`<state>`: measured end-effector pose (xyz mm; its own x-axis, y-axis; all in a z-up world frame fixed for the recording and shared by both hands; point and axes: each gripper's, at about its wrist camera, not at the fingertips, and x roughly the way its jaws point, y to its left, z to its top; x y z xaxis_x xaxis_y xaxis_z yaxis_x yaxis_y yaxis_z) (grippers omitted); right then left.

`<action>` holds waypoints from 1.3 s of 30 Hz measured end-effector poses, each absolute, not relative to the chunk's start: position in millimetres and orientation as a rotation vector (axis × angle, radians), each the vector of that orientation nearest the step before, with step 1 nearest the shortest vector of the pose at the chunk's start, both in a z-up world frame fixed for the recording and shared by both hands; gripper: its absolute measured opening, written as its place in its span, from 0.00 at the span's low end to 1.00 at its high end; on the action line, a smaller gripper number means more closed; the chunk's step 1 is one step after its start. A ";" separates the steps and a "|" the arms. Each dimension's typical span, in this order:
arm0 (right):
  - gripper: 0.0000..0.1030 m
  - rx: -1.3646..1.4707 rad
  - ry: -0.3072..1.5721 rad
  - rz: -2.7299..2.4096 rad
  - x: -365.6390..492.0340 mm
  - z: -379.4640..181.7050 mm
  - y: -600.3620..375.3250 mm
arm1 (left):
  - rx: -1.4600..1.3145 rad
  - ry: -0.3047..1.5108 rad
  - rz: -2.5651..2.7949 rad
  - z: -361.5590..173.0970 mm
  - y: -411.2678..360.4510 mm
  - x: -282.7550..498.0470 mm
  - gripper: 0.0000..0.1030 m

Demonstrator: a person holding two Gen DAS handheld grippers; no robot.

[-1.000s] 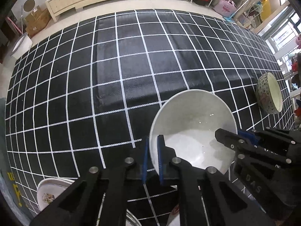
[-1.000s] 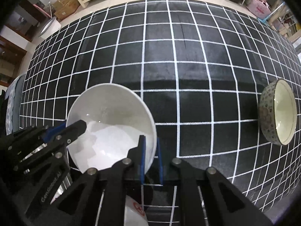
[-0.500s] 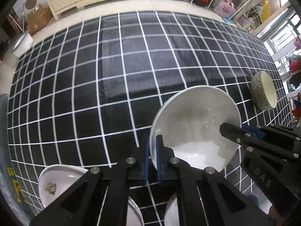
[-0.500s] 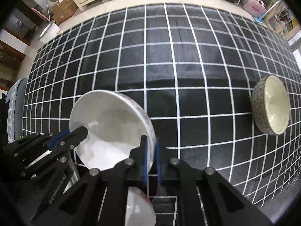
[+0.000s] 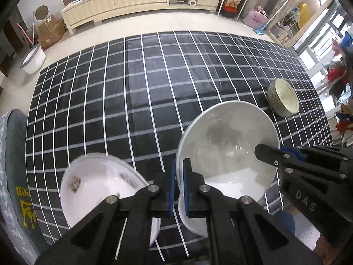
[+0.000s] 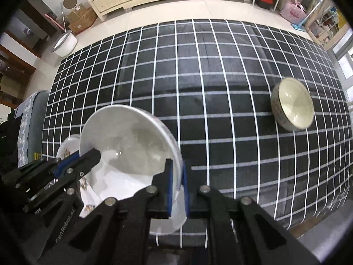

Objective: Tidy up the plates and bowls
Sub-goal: 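Lower the second white bowl into the first bowl and release it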

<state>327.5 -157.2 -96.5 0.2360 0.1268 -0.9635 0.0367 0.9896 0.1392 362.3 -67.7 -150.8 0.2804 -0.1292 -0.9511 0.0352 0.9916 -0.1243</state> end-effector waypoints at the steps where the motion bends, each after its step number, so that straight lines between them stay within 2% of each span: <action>1: 0.11 0.144 1.333 0.058 318.1 -95.5 -161.2 | -0.082 1.285 -0.110 -152.0 -70.4 356.2 0.05; 15: 0.11 0.105 1.423 0.039 275.3 -146.3 -184.6 | -0.093 1.378 -0.091 -190.5 -66.0 296.0 0.05; 33: 0.11 0.118 1.463 0.030 285.5 -170.6 -185.7 | -0.094 1.391 -0.091 -199.6 -69.6 300.0 0.05; 39: 0.11 0.108 1.466 0.024 287.7 -172.4 -183.7 | -0.112 1.399 -0.104 -201.5 -70.8 301.0 0.09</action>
